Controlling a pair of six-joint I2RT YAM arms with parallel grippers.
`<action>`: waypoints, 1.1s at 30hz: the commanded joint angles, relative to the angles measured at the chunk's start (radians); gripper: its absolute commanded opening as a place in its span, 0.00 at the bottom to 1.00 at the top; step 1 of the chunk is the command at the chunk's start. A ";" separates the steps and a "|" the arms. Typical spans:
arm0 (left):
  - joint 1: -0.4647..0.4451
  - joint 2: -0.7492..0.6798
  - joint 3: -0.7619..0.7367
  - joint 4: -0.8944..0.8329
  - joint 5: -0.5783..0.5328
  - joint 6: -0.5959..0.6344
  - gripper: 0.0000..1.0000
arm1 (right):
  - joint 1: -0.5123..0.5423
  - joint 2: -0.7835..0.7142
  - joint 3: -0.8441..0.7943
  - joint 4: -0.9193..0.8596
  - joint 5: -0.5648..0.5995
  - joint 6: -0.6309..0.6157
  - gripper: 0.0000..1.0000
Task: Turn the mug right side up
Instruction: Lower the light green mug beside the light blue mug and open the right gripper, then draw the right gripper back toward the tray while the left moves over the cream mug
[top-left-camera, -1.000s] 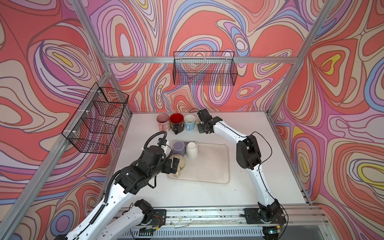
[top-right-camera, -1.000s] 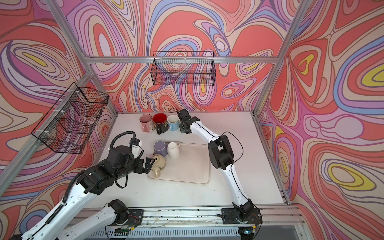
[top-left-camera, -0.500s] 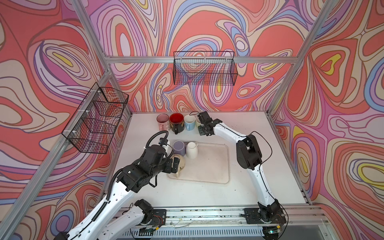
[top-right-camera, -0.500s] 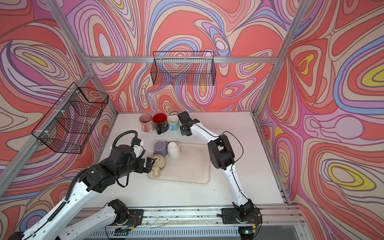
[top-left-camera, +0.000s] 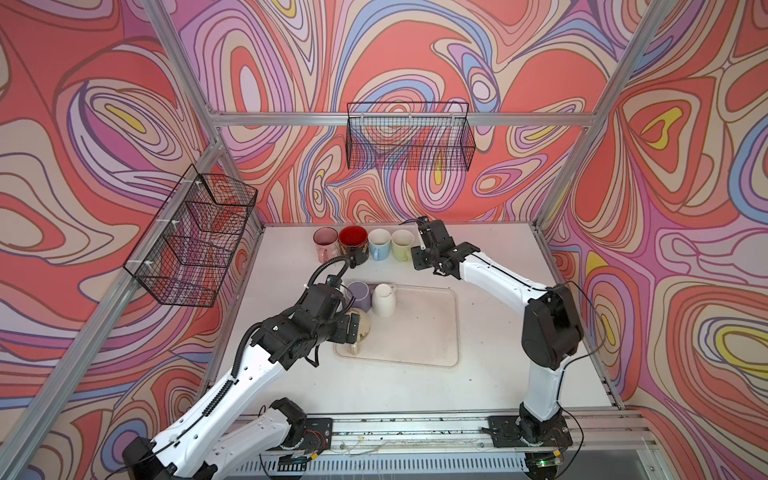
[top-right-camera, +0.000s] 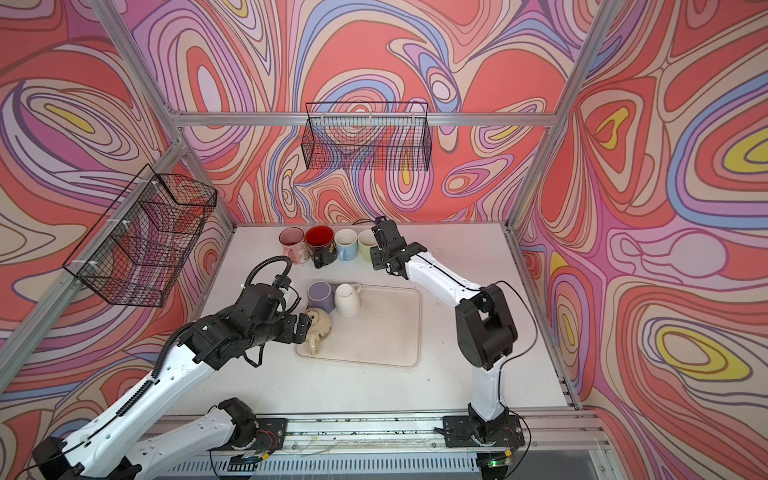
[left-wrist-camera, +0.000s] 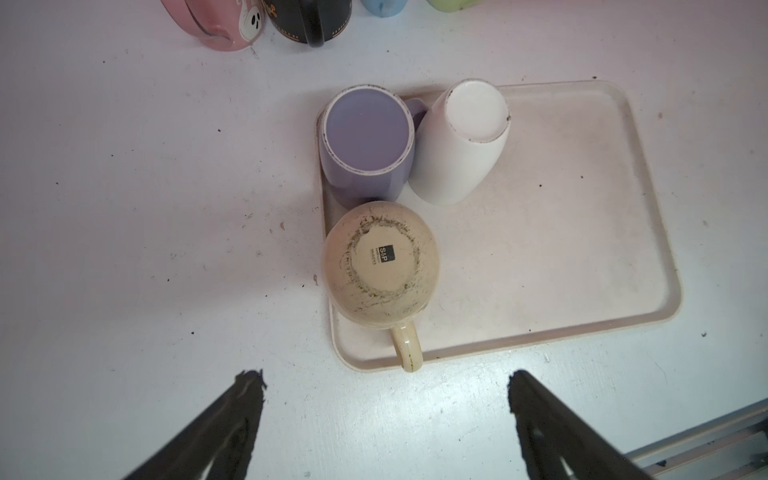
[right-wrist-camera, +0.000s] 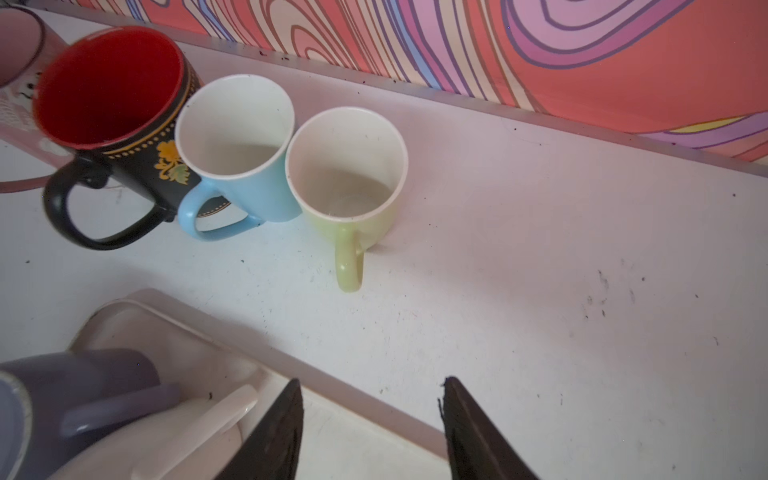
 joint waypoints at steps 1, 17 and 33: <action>0.004 0.023 0.038 -0.086 -0.037 -0.003 0.95 | 0.002 -0.113 -0.171 0.139 -0.046 0.048 0.57; 0.004 0.090 0.129 -0.228 -0.022 -0.104 0.90 | 0.004 -0.470 -0.681 0.391 -0.193 0.261 0.58; -0.099 0.141 0.069 -0.244 -0.091 -0.264 0.83 | 0.003 -0.576 -0.855 0.467 -0.232 0.325 0.59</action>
